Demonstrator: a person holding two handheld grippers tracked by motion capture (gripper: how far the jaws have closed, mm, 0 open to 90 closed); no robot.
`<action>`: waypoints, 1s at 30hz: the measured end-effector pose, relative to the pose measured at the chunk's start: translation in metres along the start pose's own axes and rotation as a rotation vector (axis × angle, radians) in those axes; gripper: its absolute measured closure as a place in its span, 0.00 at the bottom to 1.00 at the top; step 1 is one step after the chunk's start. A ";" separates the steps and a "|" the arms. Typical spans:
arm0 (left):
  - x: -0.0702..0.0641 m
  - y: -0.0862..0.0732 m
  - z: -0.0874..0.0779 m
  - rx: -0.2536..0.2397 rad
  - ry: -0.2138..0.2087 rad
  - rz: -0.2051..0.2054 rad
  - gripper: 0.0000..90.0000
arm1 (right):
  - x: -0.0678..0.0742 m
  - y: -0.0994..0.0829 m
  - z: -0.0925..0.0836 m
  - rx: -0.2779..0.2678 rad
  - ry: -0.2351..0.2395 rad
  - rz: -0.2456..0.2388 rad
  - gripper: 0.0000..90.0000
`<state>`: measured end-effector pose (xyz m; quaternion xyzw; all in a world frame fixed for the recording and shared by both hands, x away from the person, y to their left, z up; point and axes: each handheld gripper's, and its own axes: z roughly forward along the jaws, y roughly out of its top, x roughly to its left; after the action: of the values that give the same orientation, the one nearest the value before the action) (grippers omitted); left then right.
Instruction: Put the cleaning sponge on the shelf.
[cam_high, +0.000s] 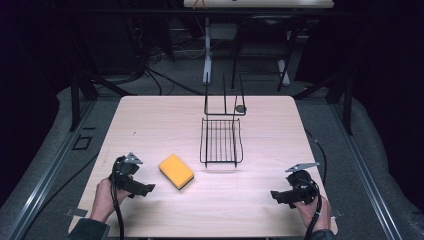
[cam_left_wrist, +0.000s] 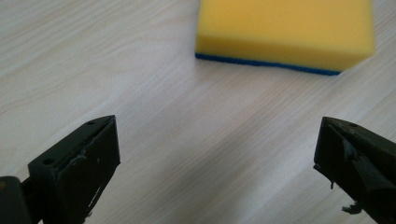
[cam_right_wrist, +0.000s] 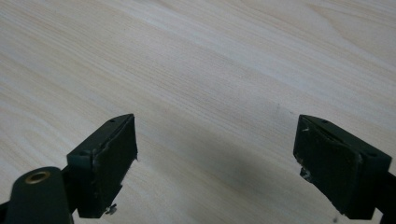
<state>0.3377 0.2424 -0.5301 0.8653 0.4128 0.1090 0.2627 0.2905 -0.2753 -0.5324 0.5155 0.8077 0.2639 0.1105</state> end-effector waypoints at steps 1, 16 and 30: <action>-0.001 0.001 -0.001 -0.010 -0.004 -0.002 0.00 | 0.000 0.000 0.001 -0.005 -0.001 -0.003 0.14; -0.014 0.021 0.003 -0.057 -0.014 0.020 0.00 | 0.007 0.005 0.006 0.005 0.002 -0.030 0.15; -0.027 0.044 0.025 -0.042 -0.026 0.108 0.00 | 0.007 0.005 0.007 0.016 0.007 -0.039 0.15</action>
<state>0.3595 0.1900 -0.5262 0.8820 0.3596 0.1206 0.2799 0.2946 -0.2649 -0.5349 0.4995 0.8201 0.2572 0.1085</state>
